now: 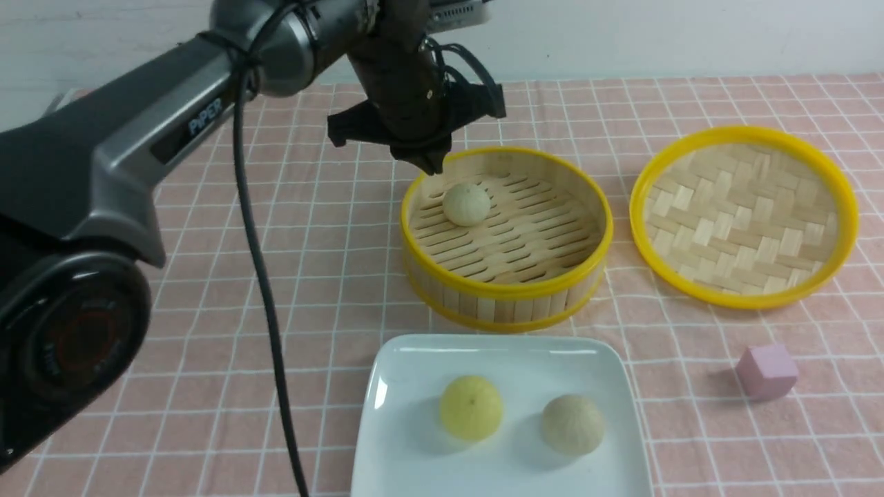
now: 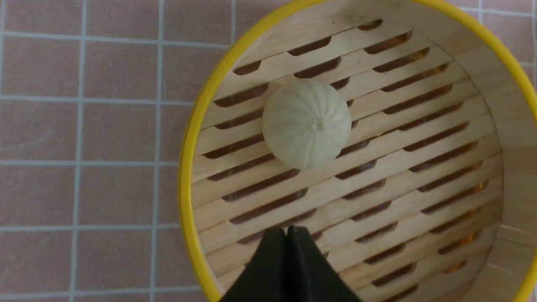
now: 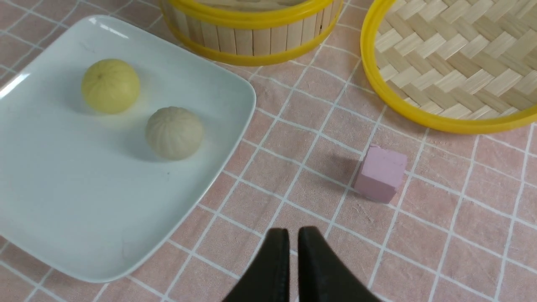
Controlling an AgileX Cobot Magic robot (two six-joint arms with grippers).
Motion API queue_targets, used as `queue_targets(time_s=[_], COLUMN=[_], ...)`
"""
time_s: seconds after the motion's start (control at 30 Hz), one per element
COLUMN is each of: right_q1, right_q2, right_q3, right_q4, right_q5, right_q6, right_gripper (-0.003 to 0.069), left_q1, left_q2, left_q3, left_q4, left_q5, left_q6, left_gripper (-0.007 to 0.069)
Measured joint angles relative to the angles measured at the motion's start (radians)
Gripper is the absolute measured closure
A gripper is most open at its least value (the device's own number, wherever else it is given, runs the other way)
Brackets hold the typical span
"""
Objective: Put the steamed buns into the plate on the pink tablecloth.
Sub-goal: 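Reach into the bamboo steamer and grasp a bun with the left gripper, then carry the bun from the bamboo steamer to the plate with the left gripper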
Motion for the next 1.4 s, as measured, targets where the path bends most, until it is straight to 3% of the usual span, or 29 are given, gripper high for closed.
queue_targets(time_s=[0.13, 0.3, 0.47, 0.53, 0.67, 0.73, 0.77, 0.97, 1.23, 1.4], right_q1=[0.000, 0.000, 0.000, 0.000, 0.000, 0.000, 0.000, 0.000, 0.000, 0.000], right_q2=[0.000, 0.000, 0.000, 0.000, 0.000, 0.000, 0.000, 0.000, 0.000, 0.000], right_q3=[0.000, 0.000, 0.000, 0.000, 0.000, 0.000, 0.000, 0.000, 0.000, 0.001], right_q4=[0.004, 0.004, 0.004, 0.004, 0.004, 0.007, 0.007, 0.007, 0.011, 0.014], right_q5=[0.000, -0.003, -0.015, -0.015, -0.017, -0.018, -0.018, -0.019, -0.019, -0.022], right_q6=[0.000, 0.000, 0.000, 0.000, 0.000, 0.000, 0.000, 0.000, 0.000, 0.000], right_gripper=[0.0599, 0.0587, 0.0584, 0.0582, 0.0579, 0.0575, 0.0573, 0.0568, 0.0558, 0.0552], left_q1=[0.001, -0.007, -0.007, -0.007, -0.007, -0.007, -0.007, -0.008, -0.008, -0.008], left_q2=[0.054, 0.126, 0.183, 0.202, 0.208, 0.188, 0.176, 0.033, -0.341, -0.501], left_q3=[-0.002, -0.004, -0.008, -0.008, -0.010, -0.012, -0.012, -0.008, -0.009, 0.121], left_q4=[-0.018, -0.023, -0.021, -0.019, -0.035, -0.061, -0.064, -0.073, -0.006, -0.009], left_q5=[-0.078, -0.206, -0.265, -0.271, -0.263, -0.216, -0.200, -0.114, 0.173, 0.195], left_q6=[0.009, 0.009, 0.009, 0.009, 0.009, 0.029, 0.036, 0.084, 0.235, 0.249], left_gripper=[0.0493, 0.0299, 0.0252, 0.0263, 0.0396, 0.0552, 0.0578, 0.0594, 0.0594, 0.0594])
